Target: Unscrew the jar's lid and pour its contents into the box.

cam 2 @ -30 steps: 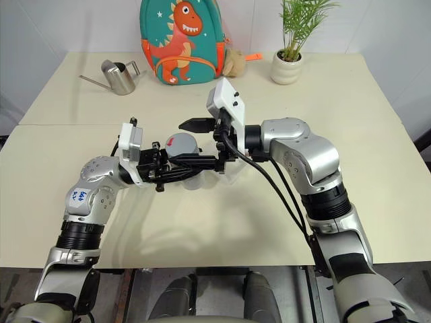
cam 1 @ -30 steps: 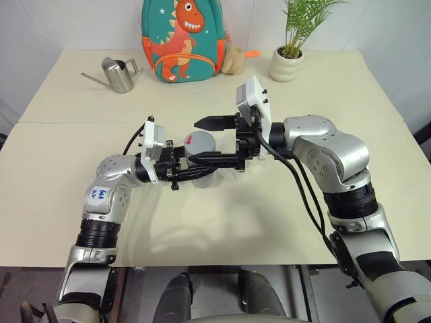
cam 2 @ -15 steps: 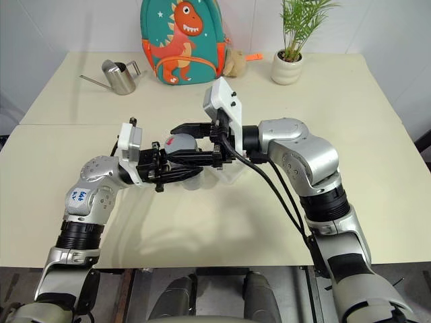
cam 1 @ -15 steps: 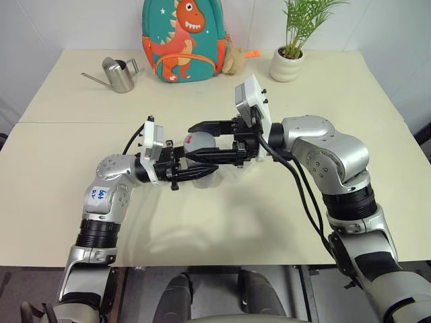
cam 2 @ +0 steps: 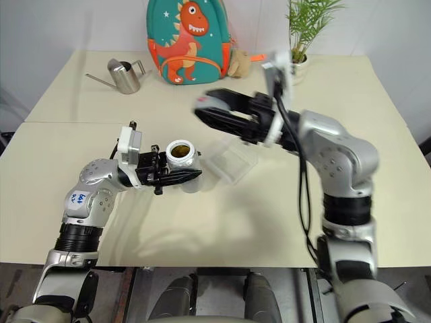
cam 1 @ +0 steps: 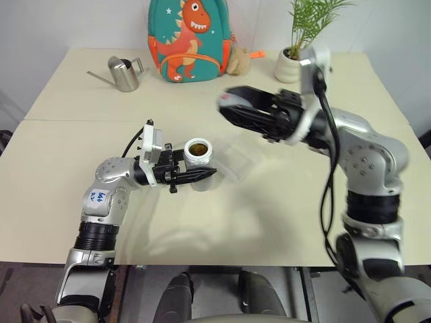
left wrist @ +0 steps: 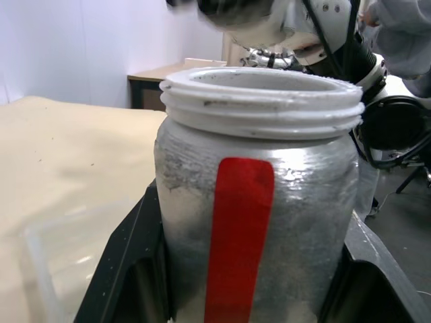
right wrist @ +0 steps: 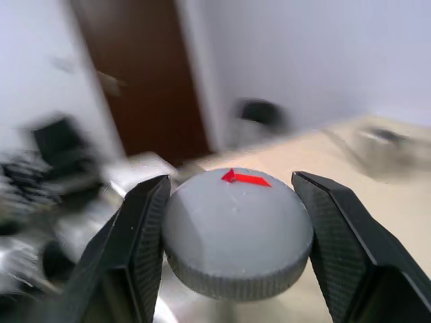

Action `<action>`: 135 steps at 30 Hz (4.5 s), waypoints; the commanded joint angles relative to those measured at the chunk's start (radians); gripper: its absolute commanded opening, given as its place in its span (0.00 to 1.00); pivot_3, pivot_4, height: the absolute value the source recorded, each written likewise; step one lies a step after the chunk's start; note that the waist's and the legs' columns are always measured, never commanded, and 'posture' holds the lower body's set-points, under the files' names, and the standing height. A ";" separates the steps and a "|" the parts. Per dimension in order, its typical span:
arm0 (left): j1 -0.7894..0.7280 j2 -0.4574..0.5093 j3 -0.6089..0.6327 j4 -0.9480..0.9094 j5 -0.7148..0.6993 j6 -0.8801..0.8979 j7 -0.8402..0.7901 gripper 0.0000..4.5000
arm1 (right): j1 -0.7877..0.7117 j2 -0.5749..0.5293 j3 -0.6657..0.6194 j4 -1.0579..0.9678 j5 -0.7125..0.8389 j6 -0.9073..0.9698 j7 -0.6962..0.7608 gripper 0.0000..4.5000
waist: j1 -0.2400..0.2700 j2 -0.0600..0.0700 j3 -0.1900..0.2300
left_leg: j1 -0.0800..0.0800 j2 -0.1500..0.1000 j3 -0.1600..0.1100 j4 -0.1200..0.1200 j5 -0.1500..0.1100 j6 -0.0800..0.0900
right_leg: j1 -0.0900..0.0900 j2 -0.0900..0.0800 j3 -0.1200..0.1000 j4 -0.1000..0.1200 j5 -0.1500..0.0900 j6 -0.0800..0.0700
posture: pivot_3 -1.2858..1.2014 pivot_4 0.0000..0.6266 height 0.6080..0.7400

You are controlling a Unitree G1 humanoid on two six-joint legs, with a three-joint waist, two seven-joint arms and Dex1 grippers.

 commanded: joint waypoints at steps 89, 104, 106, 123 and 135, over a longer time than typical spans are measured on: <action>-1.035 -0.075 -1.222 1.168 2.012 -0.840 2.599 0.43 | 0.502 -0.189 -0.146 -0.349 0.104 -0.144 -0.112 0.99 | 0.033 -0.006 0.004 | -0.002 -0.001 0.018 0.002 -0.002 0.000 | -0.001 -0.001 0.013 -0.012 0.007 0.011 | 0.52 0.24 1.00; -0.544 0.000 -0.092 1.122 0.549 -1.019 0.798 0.43 | 0.396 -0.234 -0.059 -0.190 0.005 -0.199 0.037 0.99 | 0.024 -0.004 0.003 | -0.001 -0.001 0.022 0.012 -0.002 0.000 | -0.001 -0.001 0.015 -0.003 0.008 0.010 | 0.52 0.24 1.00; -0.461 0.016 -0.023 1.000 0.470 -0.900 0.753 0.43 | 0.378 -0.241 -0.038 -0.169 -0.011 -0.207 0.072 0.99 | 0.020 -0.004 0.003 | -0.001 0.000 0.021 0.014 -0.003 0.002 | 0.000 -0.001 0.016 0.000 0.008 0.010 | 0.52 0.24 1.00; 0.040 0.044 0.287 0.451 0.203 -0.337 0.770 0.61 | 0.323 -0.212 0.033 -0.102 -0.078 -0.223 0.146 1.00 | 0.005 -0.008 0.001 | 0.009 0.000 0.020 0.018 -0.004 0.005 | 0.005 0.000 0.019 0.006 0.009 0.007 | 0.52 0.24 1.00; 0.224 0.172 0.291 0.253 0.218 -0.358 0.556 1.00 | 0.371 -0.212 0.004 -0.145 -0.062 -0.223 0.137 1.00 | -0.003 -0.008 0.001 | 0.012 0.002 0.023 0.012 -0.005 0.004 | 0.004 0.001 0.021 0.002 0.009 0.006 | 0.52 0.24 1.00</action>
